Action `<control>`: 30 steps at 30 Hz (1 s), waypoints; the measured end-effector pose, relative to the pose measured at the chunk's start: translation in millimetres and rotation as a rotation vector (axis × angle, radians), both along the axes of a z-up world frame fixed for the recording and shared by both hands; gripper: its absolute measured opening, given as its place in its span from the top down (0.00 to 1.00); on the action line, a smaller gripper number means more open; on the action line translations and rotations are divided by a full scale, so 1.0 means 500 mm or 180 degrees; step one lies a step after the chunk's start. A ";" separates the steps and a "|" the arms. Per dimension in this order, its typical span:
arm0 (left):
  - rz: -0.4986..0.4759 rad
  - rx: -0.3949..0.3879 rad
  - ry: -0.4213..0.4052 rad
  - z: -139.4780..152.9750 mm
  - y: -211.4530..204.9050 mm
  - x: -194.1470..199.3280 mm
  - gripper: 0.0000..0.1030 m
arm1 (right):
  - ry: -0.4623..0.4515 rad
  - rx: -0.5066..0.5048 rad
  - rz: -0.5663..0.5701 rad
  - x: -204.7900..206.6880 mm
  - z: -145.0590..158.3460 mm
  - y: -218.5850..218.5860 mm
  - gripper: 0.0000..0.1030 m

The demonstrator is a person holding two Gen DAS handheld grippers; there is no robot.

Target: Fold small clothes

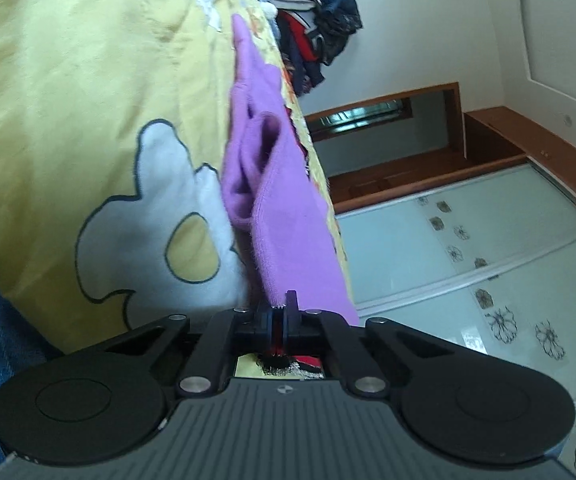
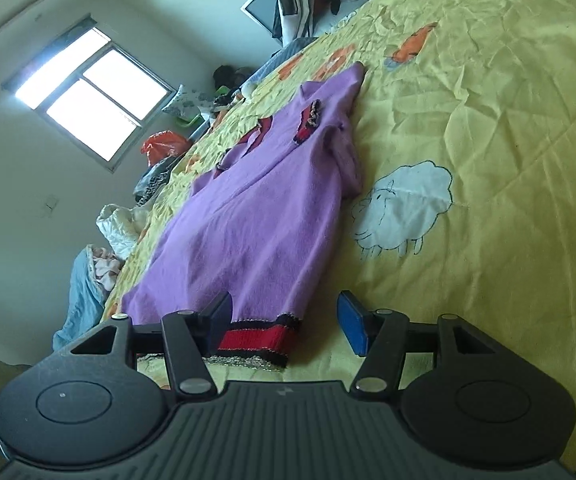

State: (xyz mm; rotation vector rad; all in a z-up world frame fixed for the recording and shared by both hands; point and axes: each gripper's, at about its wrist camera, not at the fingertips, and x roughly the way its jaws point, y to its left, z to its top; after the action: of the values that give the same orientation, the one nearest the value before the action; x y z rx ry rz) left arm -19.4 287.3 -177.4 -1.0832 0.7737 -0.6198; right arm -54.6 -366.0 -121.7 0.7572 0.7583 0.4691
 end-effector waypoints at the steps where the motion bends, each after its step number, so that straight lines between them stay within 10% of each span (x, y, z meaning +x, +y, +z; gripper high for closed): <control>1: -0.0007 0.0038 0.0000 0.001 0.001 0.000 0.97 | 0.0020 0.0018 -0.0023 -0.001 0.000 -0.003 0.44; 13: 0.0018 0.0176 0.0009 -0.005 0.008 -0.005 0.97 | 0.0094 0.0360 -0.0025 -0.001 -0.017 -0.005 0.46; 15: 0.0036 0.0162 0.0024 -0.005 0.005 -0.002 0.97 | 0.0103 0.0280 0.0075 0.014 -0.020 0.012 0.56; 17: 0.0054 0.0166 0.0040 -0.004 0.001 0.003 0.97 | 0.0219 0.0211 0.0145 0.031 -0.035 0.026 0.96; 30: 0.0157 0.0214 -0.0504 0.129 -0.006 -0.073 0.98 | -0.0659 0.0325 -0.0126 -0.056 0.115 -0.006 0.96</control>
State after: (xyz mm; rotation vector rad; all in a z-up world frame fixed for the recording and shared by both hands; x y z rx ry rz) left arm -55.7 284.3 -113.0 -0.9764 0.6247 -0.6254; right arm -82.4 -369.0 -64.2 0.8035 0.5284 0.5443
